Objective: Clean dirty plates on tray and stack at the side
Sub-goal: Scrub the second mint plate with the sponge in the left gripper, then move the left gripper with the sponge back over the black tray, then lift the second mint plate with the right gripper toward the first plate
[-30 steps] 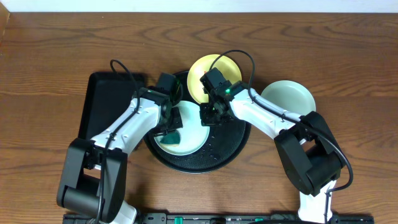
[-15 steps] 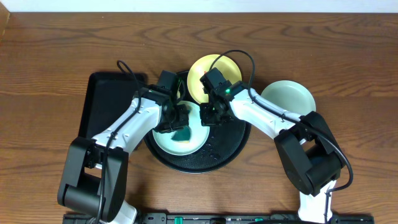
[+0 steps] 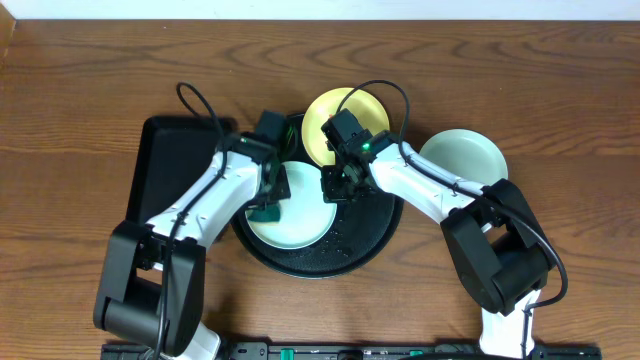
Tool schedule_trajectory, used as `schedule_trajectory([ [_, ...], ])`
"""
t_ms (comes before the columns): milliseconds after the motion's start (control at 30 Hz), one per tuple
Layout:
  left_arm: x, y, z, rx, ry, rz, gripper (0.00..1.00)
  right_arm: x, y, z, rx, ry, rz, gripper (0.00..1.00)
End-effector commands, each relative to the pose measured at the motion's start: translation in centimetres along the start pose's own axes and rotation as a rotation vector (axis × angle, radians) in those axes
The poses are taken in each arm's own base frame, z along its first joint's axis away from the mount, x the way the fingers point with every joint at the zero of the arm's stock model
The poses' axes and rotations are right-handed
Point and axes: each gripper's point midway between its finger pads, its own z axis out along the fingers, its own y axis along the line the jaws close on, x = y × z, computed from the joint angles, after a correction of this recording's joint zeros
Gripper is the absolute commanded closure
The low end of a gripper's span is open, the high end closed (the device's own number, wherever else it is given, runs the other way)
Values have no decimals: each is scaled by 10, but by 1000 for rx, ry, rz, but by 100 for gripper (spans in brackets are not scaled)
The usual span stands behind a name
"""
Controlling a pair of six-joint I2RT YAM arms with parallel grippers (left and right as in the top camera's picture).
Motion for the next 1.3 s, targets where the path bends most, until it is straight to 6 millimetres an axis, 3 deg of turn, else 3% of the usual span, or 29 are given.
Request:
schedule_trajectory([
  [0,-38,-2,-34,-1,-107,-19,92,-1,-10,7,55,-6,19,99],
  [167,-57,-7,-76,34,-171,23,93,-1,-10,7,55,-5,18,99],
  [367,-63,2,-97,47,-185,0,92,-1,-11,7,56,-5,18,99],
  [467,-63,13,-98,60,-156,-7,93,0,-11,7,58,-1,19,99],
  [667,-72,56,-93,20,-130,-89,93,5,-10,12,64,15,13,99],
  [833,-79,83,-90,2,-126,-157,92,7,-11,15,65,24,13,94],
  [1067,-80,92,-88,-8,-123,-135,92,5,-3,12,31,22,-20,99],
  [1267,-81,92,-88,-7,-126,-131,93,-7,4,-15,38,-51,-69,99],
])
